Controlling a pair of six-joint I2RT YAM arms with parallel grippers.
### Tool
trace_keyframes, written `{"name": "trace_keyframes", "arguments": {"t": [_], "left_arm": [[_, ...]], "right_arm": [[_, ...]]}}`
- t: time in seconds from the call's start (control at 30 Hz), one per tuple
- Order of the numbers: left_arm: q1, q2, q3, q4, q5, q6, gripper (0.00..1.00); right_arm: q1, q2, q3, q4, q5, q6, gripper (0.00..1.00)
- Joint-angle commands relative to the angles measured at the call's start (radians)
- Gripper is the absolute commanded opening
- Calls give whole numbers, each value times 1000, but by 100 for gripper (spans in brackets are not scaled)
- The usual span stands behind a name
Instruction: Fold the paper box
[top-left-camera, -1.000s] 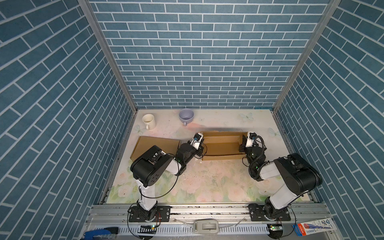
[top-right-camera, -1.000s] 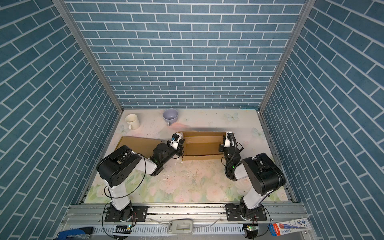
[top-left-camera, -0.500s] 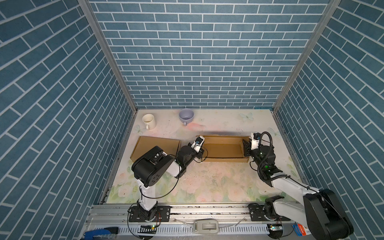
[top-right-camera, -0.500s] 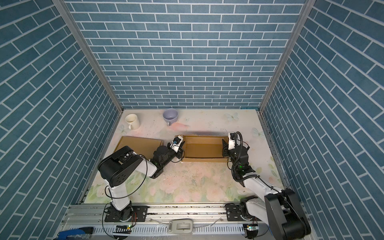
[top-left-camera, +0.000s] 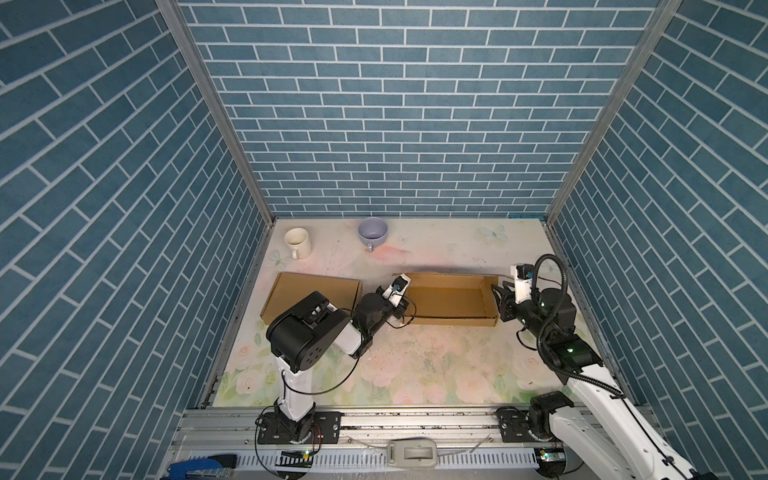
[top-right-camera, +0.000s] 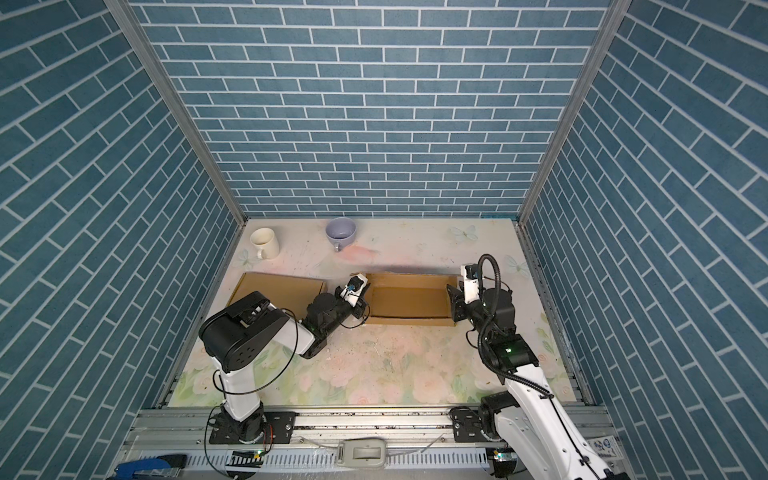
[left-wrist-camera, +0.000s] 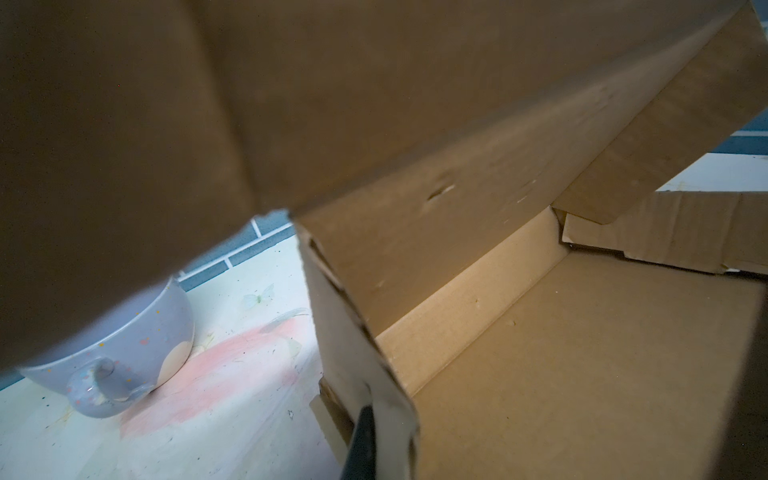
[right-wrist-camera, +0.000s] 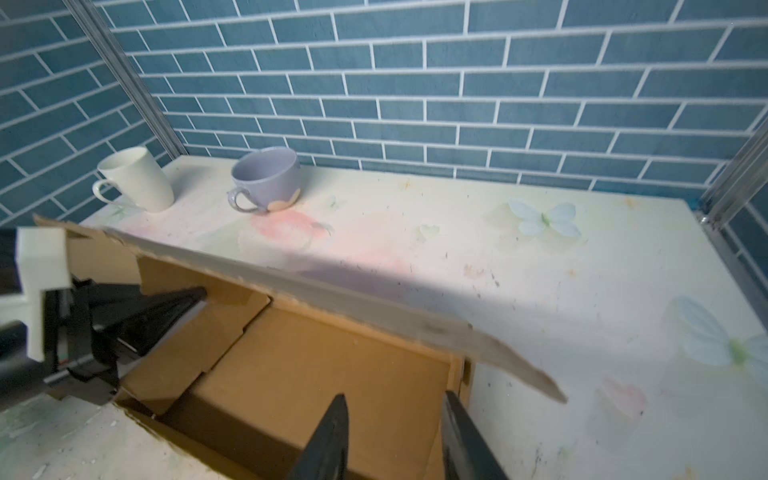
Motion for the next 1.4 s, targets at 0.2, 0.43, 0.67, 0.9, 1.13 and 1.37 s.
{"name": "trace_keyframes", "arguments": {"t": [0.2, 0.43, 0.67, 0.9, 1.13, 1.37], "left_arm": [[-8, 62, -50, -26, -4, 51, 0], [-8, 83, -67, 20, -9, 57, 0], [-10, 85, -75, 26, -13, 58, 0], [-12, 84, -76, 29, -22, 48, 5], [-13, 40, -103, 32, -50, 41, 19], [-21, -8, -151, 59, -91, 13, 31]], "right_arm": [[21, 113, 345, -368, 8, -8, 30], [71, 406, 625, -479, 49, 134, 25], [186, 646, 796, -496, 47, 203, 25], [242, 742, 782, -462, -7, 230, 25], [243, 746, 704, -427, -40, 242, 25], [244, 728, 612, -375, -57, 278, 25]]}}
